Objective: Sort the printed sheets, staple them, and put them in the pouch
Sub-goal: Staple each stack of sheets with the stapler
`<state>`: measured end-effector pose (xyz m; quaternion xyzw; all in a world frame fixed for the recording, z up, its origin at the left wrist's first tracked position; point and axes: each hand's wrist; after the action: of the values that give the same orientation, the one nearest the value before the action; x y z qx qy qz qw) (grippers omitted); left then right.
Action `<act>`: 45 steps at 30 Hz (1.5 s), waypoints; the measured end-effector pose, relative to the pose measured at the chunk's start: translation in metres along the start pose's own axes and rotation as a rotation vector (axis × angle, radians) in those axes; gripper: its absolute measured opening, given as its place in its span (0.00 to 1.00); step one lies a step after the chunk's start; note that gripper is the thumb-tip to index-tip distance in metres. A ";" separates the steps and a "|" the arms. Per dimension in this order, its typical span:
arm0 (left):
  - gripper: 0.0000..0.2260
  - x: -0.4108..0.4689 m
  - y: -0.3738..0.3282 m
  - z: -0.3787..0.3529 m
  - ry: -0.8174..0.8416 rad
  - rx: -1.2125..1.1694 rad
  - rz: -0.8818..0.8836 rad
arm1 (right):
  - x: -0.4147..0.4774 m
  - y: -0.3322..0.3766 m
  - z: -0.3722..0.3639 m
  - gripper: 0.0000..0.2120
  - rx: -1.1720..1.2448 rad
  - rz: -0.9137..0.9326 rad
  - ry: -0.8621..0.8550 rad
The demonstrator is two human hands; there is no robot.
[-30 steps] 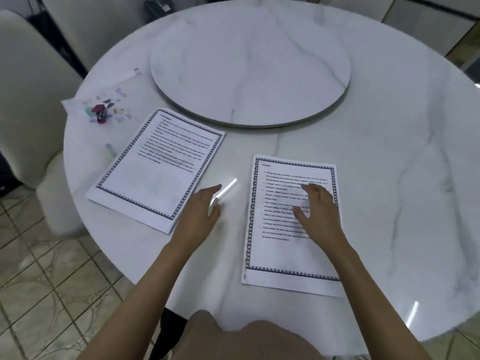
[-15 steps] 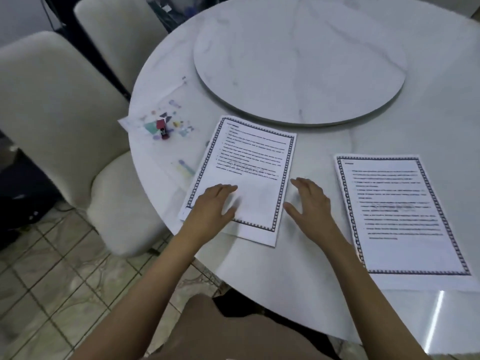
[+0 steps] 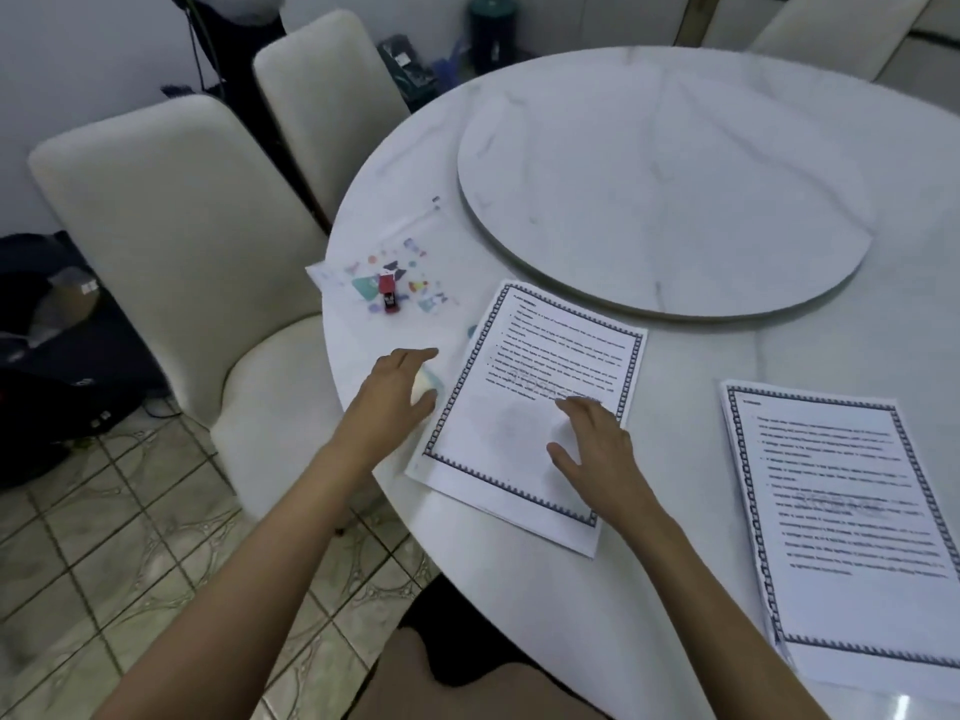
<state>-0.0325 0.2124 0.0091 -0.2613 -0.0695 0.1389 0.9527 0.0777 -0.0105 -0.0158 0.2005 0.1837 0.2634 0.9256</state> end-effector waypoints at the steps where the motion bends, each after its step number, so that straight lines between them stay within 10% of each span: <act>1: 0.22 0.001 0.005 0.003 -0.002 0.005 0.006 | 0.002 0.004 -0.001 0.25 0.003 0.005 0.003; 21: 0.21 0.066 0.179 0.065 0.162 0.063 -0.034 | 0.160 0.174 -0.050 0.19 0.169 -0.159 -0.083; 45: 0.24 0.087 0.195 0.061 0.155 0.115 -0.175 | 0.187 0.226 -0.075 0.11 0.224 -0.140 -0.013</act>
<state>-0.0069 0.4280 -0.0346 -0.2092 -0.0102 0.0384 0.9771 0.0991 0.2909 -0.0177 0.2909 0.2196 0.1747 0.9146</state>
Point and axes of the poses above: each hand's wrist, its own x-axis towards the middle knuckle, its own z-axis out of the back of the hand, y = z × x, and after that the axes turned 12 degrees about -z, right-handed
